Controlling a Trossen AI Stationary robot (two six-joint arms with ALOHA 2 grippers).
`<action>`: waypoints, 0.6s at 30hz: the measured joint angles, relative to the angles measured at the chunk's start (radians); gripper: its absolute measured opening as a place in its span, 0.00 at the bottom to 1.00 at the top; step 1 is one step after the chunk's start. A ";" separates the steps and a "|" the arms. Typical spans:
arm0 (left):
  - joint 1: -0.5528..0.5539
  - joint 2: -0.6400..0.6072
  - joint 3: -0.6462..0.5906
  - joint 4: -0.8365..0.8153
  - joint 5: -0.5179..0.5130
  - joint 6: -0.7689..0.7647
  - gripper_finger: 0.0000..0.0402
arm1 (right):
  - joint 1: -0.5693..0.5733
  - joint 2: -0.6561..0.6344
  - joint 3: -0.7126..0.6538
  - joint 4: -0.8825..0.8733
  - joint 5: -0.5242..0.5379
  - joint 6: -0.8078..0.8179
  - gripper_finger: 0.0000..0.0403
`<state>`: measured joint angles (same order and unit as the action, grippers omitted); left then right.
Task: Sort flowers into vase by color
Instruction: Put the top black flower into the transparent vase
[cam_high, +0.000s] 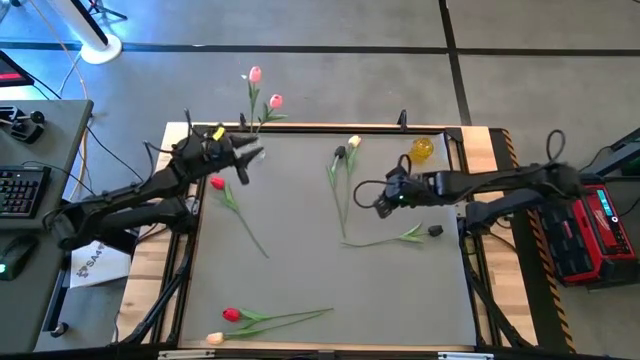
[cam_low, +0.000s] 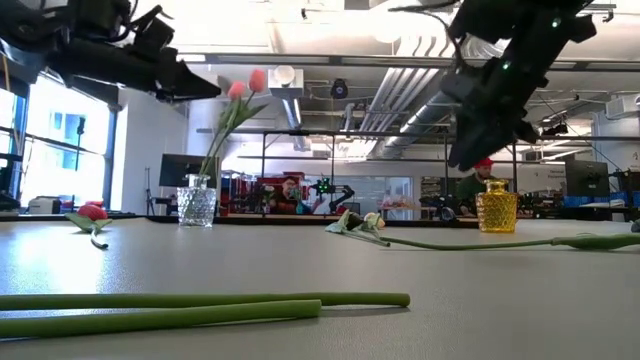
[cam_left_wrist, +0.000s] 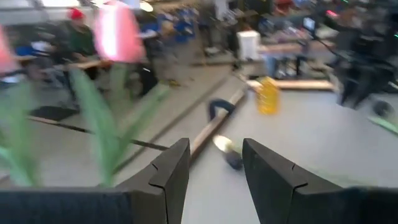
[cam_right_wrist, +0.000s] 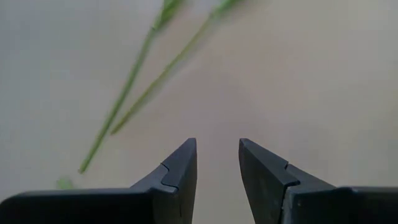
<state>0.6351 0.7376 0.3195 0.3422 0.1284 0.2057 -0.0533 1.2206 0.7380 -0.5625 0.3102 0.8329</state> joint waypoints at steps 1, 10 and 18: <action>-0.026 0.001 0.000 -0.024 0.000 0.008 0.34 | 0.012 0.016 0.000 0.000 -0.003 0.037 0.27; -0.269 0.001 0.000 -0.215 -0.015 0.033 0.34 | 0.235 0.129 0.000 -0.001 -0.086 0.406 0.27; -0.441 0.003 0.000 -0.387 -0.005 0.053 0.34 | 0.464 0.195 0.000 0.000 0.031 0.801 0.27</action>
<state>0.1941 0.7406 0.3195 -0.0447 0.1238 0.2584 0.4110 1.4157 0.7380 -0.5621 0.3414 1.6337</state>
